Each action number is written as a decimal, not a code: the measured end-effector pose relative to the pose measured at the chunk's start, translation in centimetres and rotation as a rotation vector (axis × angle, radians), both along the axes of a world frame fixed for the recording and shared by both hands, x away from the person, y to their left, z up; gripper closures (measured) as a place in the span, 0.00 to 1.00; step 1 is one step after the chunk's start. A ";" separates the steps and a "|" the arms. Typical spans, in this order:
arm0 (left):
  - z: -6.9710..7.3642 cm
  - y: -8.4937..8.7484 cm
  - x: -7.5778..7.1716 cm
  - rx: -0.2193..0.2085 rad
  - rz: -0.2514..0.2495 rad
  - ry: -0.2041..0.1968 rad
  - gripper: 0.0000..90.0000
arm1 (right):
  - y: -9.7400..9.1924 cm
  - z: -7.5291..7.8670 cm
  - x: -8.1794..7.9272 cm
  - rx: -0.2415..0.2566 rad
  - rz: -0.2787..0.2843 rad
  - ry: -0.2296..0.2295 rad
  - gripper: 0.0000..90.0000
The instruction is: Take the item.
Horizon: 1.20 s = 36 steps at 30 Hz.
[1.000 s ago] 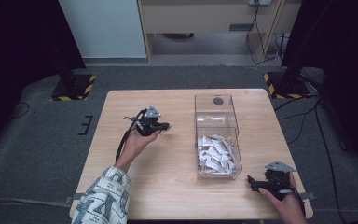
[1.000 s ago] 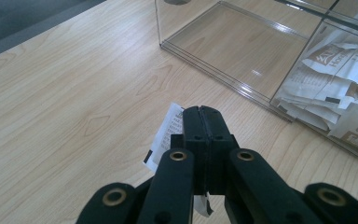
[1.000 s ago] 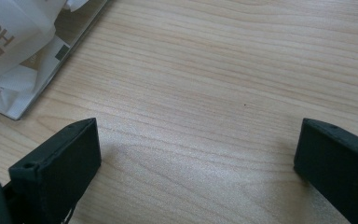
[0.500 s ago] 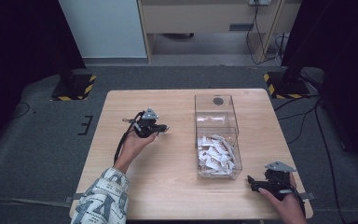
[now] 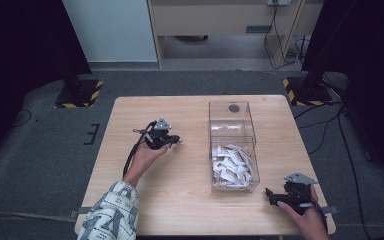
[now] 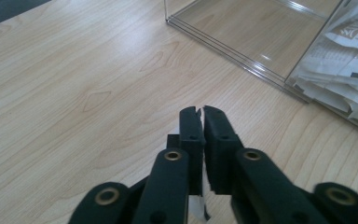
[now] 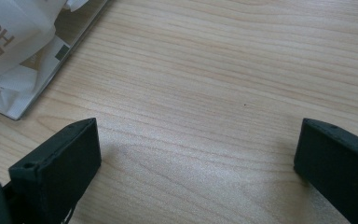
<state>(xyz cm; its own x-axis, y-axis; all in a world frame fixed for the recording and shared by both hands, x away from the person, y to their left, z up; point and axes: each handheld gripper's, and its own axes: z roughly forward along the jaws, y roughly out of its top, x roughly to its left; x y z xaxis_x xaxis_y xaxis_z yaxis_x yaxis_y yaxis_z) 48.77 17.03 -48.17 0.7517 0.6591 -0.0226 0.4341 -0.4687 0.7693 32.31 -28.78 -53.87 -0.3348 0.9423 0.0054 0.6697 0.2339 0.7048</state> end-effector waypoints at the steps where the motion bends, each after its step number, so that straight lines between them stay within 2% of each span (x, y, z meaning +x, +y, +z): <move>1: 0.0 0.0 -0.1 -0.002 0.003 -0.009 0.86 | 0.0 0.0 0.0 0.000 0.000 0.000 0.01; 5: 0.2 0.1 -0.5 -0.016 0.032 -0.030 0.67 | 0.0 0.0 0.0 0.000 0.000 0.000 0.01; 12: 0.7 0.5 -2.2 -0.007 0.009 -0.039 0.39 | 0.0 0.0 0.0 0.000 0.000 0.000 0.01; 14: 1.1 1.0 -3.4 -0.029 -0.007 -0.039 0.30 | 0.0 0.0 0.0 0.000 0.000 0.000 0.01; 18: 1.4 1.7 -5.1 -0.008 -0.026 -0.047 0.18 | 0.0 0.0 0.0 0.000 0.000 0.001 0.01; 20: 1.5 2.2 -5.9 0.004 -0.033 -0.042 0.13 | 0.0 0.0 0.0 -0.001 0.000 0.000 0.01; 22: 1.4 2.4 -6.3 0.008 -0.027 -0.045 0.11 | 0.0 0.0 0.0 -0.001 0.000 0.000 0.01; 24: 0.9 3.2 -7.2 0.009 -0.009 -0.032 0.09 | 0.0 0.0 0.0 0.000 0.000 0.001 0.01; 28: -1.0 4.2 -8.3 0.040 0.018 -0.001 0.06 | 0.0 0.0 0.0 0.000 0.000 0.000 0.01; 30: -2.4 5.0 -9.0 0.039 0.032 0.022 0.06 | 0.0 0.0 0.0 0.000 0.000 0.001 0.01; 32: -3.4 5.7 -9.5 0.067 0.043 0.041 0.06 | 0.0 0.0 0.0 0.000 0.000 0.001 0.01; 34: -4.0 6.3 -9.7 0.088 0.060 0.049 0.06 | 0.0 0.0 0.0 0.000 0.000 0.001 0.01; 36: -4.3 6.8 -9.8 0.077 0.085 0.065 0.06 | 0.0 0.0 0.0 -0.001 0.000 0.000 0.01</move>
